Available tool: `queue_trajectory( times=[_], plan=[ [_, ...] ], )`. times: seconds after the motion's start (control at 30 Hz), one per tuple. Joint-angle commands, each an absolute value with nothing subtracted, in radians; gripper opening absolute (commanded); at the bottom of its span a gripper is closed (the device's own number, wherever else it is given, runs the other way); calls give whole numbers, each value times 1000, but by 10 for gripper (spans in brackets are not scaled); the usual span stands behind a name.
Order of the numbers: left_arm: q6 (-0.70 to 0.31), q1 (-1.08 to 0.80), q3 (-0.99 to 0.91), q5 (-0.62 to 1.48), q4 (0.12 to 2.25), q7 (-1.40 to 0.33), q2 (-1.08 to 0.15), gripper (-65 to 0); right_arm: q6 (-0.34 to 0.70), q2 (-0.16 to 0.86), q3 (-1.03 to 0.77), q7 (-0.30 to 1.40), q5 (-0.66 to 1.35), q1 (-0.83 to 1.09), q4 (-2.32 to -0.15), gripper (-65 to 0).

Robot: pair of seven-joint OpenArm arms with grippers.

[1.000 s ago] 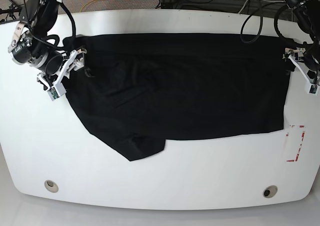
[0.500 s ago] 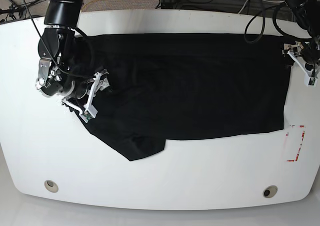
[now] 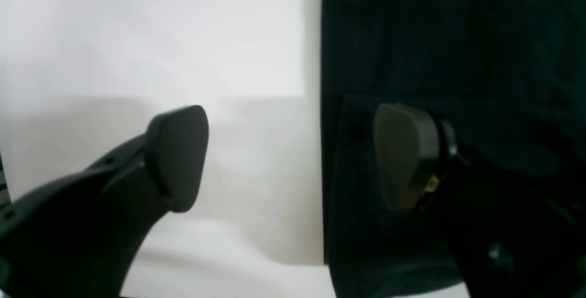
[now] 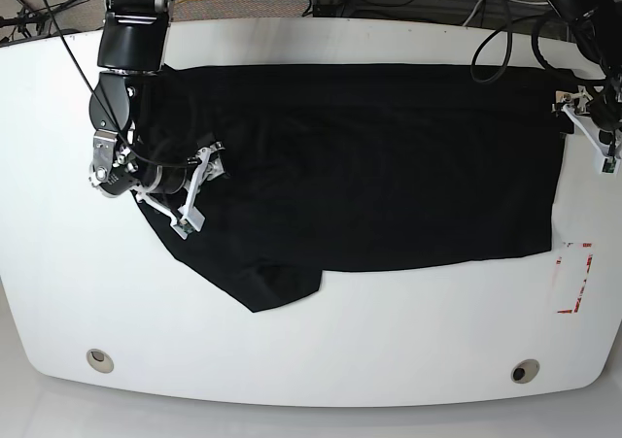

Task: Fold the T-shirt properly
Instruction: 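Press and smooth the folded shirt's side with the right gripper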

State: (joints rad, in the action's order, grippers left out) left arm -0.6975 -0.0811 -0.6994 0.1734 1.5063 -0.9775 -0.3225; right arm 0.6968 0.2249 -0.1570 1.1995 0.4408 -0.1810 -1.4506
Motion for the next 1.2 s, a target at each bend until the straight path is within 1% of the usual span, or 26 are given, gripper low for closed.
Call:
queue_trajectory(
  times=[0.0, 0.07, 0.1, 0.17, 0.3, 0.77, 0.9, 1.0, 1.07, 1.17],
  plan=[
    [-698, -68, -705, 182, 1524, -960, -346, -126, 698, 216, -157, 1179, 449, -202, -1463, -287],
    [-698, -68, -705, 182, 1524, -960, -344, -126, 698, 214, -157, 1179, 449, -200, -1463, -354],
    [-698, -68, -705, 182, 1524, -960, -343, -126, 698, 213, -157, 1179, 449, -200, -1465, -404],
    [-698, -68, -705, 182, 1524, -960, -343, -126, 698, 213, -157, 1179, 453, -200, -1468, -477],
    [-698, -68, -705, 182, 1524, -960, -343, -126, 698, 213, -157, 1179, 452, -208, -1469, -647],
    [-698, -71, -705, 182, 1524, -960, -343, -126, 698, 211, -157, 1173, 455, -266, -1498, -650],
    [-698, -71, -705, 182, 1526, -961, -343, -126, 698, 211, -157, 1102, 452, -280, -1483, -650],
    [-698, -76, -704, 182, 1549, -961, -343, -126, 698, 211, -157, 1079, 452, -283, -1446, -642],
    [-698, -77, -704, 182, 1578, -964, -343, -126, 698, 211, -157, 1079, 452, -292, -1429, -601],
    [-698, -79, -677, 183, 1624, -967, -341, -126, 698, 220, -160, 1082, 456, -292, -1431, -463]
  ],
)
